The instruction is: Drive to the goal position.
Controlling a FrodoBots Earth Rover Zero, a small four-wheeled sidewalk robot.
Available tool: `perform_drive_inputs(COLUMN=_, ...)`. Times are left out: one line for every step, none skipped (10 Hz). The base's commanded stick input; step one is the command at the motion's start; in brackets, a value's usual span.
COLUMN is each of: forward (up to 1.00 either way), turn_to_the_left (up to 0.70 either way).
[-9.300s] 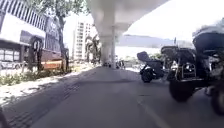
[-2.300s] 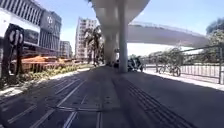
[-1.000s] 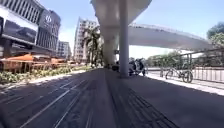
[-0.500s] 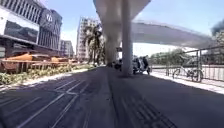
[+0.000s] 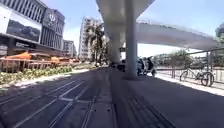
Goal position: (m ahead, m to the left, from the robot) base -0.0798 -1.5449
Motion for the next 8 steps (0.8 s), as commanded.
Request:
perform_drive_inputs(forward=0.7, turn_to_the_left=0.0)
perform_drive_inputs(forward=0.7, turn_to_the_left=0.0)
perform_drive_inputs(forward=0.7, turn_to_the_left=0.0)
perform_drive_inputs(forward=0.7, turn_to_the_left=0.0)
perform_drive_inputs(forward=0.7, turn_to_the_left=0.0)
perform_drive_inputs(forward=0.7, turn_to_the_left=0.0)
perform_drive_inputs(forward=0.7, turn_to_the_left=0.0)
perform_drive_inputs(forward=0.7, turn_to_the_left=0.0)
